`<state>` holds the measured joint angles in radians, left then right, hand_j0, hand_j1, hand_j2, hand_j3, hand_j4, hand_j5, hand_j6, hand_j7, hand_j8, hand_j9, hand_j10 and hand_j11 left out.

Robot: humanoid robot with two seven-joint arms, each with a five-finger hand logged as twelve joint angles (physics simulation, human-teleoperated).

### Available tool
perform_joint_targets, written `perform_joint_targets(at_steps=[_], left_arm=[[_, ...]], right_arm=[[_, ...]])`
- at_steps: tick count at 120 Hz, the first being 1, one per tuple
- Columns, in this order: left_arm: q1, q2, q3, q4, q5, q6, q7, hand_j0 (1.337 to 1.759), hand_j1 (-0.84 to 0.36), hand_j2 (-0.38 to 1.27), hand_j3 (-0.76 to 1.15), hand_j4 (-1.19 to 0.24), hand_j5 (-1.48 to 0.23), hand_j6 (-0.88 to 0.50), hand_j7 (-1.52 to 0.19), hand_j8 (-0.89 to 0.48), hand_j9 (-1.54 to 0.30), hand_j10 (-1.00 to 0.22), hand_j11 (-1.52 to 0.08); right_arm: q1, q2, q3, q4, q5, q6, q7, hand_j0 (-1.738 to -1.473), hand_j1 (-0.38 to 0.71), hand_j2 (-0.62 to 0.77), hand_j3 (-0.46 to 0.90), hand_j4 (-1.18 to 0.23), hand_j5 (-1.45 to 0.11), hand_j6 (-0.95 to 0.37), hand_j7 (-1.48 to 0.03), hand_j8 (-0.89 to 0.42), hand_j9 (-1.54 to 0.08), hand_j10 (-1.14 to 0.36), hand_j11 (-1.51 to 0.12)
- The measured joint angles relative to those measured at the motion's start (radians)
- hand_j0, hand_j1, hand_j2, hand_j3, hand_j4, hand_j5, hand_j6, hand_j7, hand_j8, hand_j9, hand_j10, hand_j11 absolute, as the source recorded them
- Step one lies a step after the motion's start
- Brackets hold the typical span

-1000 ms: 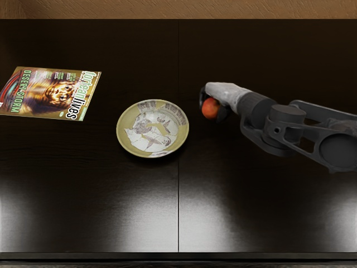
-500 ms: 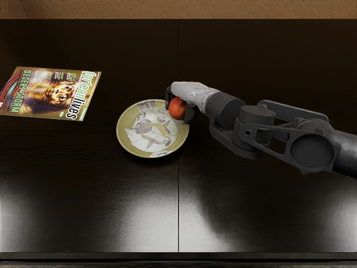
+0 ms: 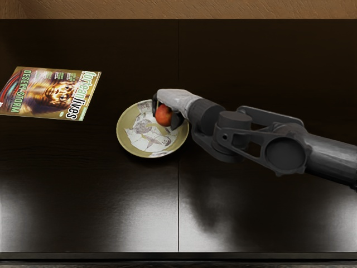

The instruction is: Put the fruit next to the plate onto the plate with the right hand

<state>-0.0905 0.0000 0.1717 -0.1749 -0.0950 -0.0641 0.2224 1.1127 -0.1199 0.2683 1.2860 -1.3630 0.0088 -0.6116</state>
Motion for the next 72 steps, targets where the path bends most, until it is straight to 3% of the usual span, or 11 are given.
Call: perform_joint_targets(at_steps=[39, 61, 72], left_arm=[[0.000, 0.000, 0.000, 0.000, 0.000, 0.000, 0.000, 1.658, 0.35, 0.00, 0.00, 0.00, 0.00, 0.00, 0.00, 0.00, 0.00, 0.00, 0.00], [0.000, 0.000, 0.000, 0.000, 0.000, 0.000, 0.000, 1.658, 0.35, 0.00, 0.00, 0.00, 0.00, 0.00, 0.00, 0.00, 0.00, 0.00, 0.00], [0.000, 0.000, 0.000, 0.000, 0.000, 0.000, 0.000, 1.658, 0.35, 0.00, 0.00, 0.00, 0.00, 0.00, 0.00, 0.00, 0.00, 0.00, 0.00]], right_arm=[[-0.006, 0.019, -0.001, -0.002, 0.000, 0.000, 0.000, -1.645, 0.27, 0.13, 0.00, -0.55, -1.03, -0.32, -1.01, -0.35, -1.04, -0.71, -1.06], [-0.011, 0.020, 0.000, -0.003, 0.002, -0.001, 0.000, -1.651, 0.22, 0.06, 0.00, -0.63, -0.86, -0.41, -0.85, -0.43, -0.87, -0.63, -0.88], [-0.012, 0.027, 0.000, -0.003, 0.003, -0.003, 0.001, -1.653, 0.17, 0.02, 0.00, -0.54, -0.72, -0.39, -0.72, -0.41, -0.73, -0.54, -0.73]])
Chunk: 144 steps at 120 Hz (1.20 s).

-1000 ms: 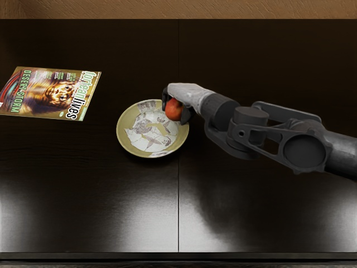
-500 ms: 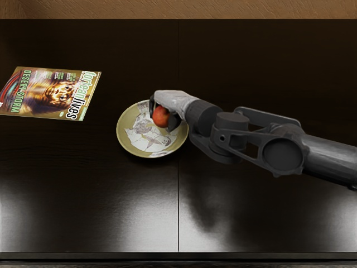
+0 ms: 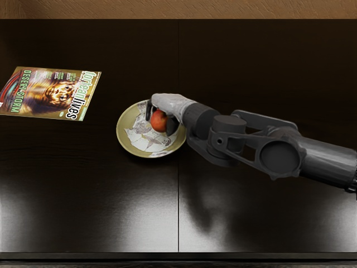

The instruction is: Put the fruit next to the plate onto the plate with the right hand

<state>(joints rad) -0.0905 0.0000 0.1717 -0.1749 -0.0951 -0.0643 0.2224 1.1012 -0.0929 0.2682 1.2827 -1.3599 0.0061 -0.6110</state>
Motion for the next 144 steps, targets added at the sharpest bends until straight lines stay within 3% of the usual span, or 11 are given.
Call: perform_joint_targets(at_steps=[19, 47, 70, 94, 117, 144], left_arm=[[0.000, 0.000, 0.000, 0.000, 0.000, 0.000, 0.000, 1.658, 0.35, 0.00, 0.00, 0.00, 0.00, 0.00, 0.00, 0.00, 0.00, 0.00, 0.00], [0.000, 0.000, 0.000, 0.000, 0.000, 0.000, 0.000, 1.658, 0.35, 0.00, 0.00, 0.00, 0.00, 0.00, 0.00, 0.00, 0.00, 0.00, 0.00], [0.000, 0.000, 0.000, 0.000, 0.000, 0.000, 0.000, 1.658, 0.35, 0.00, 0.00, 0.00, 0.00, 0.00, 0.00, 0.00, 0.00, 0.00, 0.00], [0.000, 0.000, 0.000, 0.000, 0.000, 0.000, 0.000, 1.658, 0.35, 0.00, 0.00, 0.00, 0.00, 0.00, 0.00, 0.00, 0.00, 0.00, 0.00], [0.000, 0.000, 0.000, 0.000, 0.000, 0.000, 0.000, 1.658, 0.35, 0.00, 0.00, 0.00, 0.00, 0.00, 0.00, 0.00, 0.00, 0.00, 0.00], [0.000, 0.000, 0.000, 0.000, 0.000, 0.000, 0.000, 1.658, 0.35, 0.00, 0.00, 0.00, 0.00, 0.00, 0.00, 0.00, 0.00, 0.00, 0.00]], right_arm=[[-0.001, 0.007, 0.003, 0.000, 0.002, -0.001, 0.000, -1.656, 0.05, -0.02, 0.00, -0.38, -0.51, -0.32, -0.51, -0.32, -0.51, -0.38, -0.51], [0.000, 0.008, 0.011, 0.001, 0.008, -0.001, 0.000, -1.657, -0.07, -0.03, 0.00, -0.25, -0.32, -0.23, -0.32, -0.23, -0.32, -0.25, -0.32], [0.003, -0.022, 0.079, 0.022, 0.128, 0.057, 0.000, -1.658, -0.24, -0.01, 0.00, -0.10, -0.13, -0.09, -0.13, -0.09, -0.13, -0.10, -0.13], [0.001, -0.128, 0.234, 0.069, 0.342, 0.257, 0.000, -1.658, -0.31, 0.00, 0.00, -0.04, -0.05, -0.04, -0.05, -0.04, -0.05, -0.04, -0.05], [0.000, -0.305, 0.345, 0.084, 0.651, 0.511, 0.000, -1.658, -0.33, 0.00, 0.00, -0.02, -0.02, -0.02, -0.02, -0.01, -0.02, -0.02, -0.02], [-0.054, -0.489, 0.391, 0.086, 0.930, 0.594, 0.000, -1.658, -0.34, 0.00, 0.00, -0.01, -0.01, -0.01, -0.01, -0.01, -0.01, -0.01, -0.01]])
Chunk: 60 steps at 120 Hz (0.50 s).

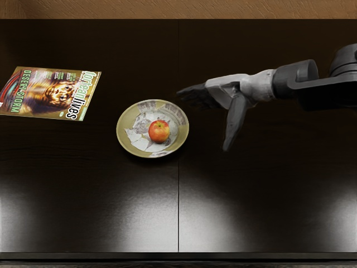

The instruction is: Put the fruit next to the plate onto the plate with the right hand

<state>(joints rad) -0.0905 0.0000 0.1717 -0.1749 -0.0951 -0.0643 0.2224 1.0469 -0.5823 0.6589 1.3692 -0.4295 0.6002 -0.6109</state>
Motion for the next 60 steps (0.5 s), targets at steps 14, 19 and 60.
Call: perform_joint_targets(at_steps=[14, 19, 60], left_arm=[[0.000, 0.000, 0.000, 0.000, 0.000, 0.000, 0.000, 1.658, 0.35, 0.00, 0.00, 0.00, 0.00, 0.00, 0.00, 0.00, 0.00, 0.00, 0.00], [0.000, 0.000, 0.000, 0.000, 0.000, 0.000, 0.000, 1.658, 0.35, 0.00, 0.00, 0.00, 0.00, 0.00, 0.00, 0.00, 0.00, 0.00, 0.00], [-0.002, 0.000, 0.000, 0.000, 0.000, 0.000, 0.000, 1.658, 0.35, 0.00, 0.00, 0.00, 0.00, 0.00, 0.00, 0.00, 0.00, 0.00, 0.00]], right_arm=[[-0.025, -0.104, 0.013, 0.000, 0.126, 0.007, 0.000, -1.658, -0.35, 0.00, 0.00, 0.00, 0.00, 0.00, 0.00, 0.00, 0.00, 0.00, 0.00], [-0.032, -0.135, 0.015, 0.001, 0.158, 0.009, 0.000, -1.658, -0.35, 0.00, 0.00, 0.00, 0.00, 0.00, 0.00, 0.00, 0.00, 0.00, 0.00], [-0.063, -0.258, 0.017, 0.001, 0.278, 0.011, 0.000, -1.658, -0.35, 0.00, 0.00, 0.00, 0.00, 0.00, 0.00, 0.00, 0.00, 0.00, 0.00]])
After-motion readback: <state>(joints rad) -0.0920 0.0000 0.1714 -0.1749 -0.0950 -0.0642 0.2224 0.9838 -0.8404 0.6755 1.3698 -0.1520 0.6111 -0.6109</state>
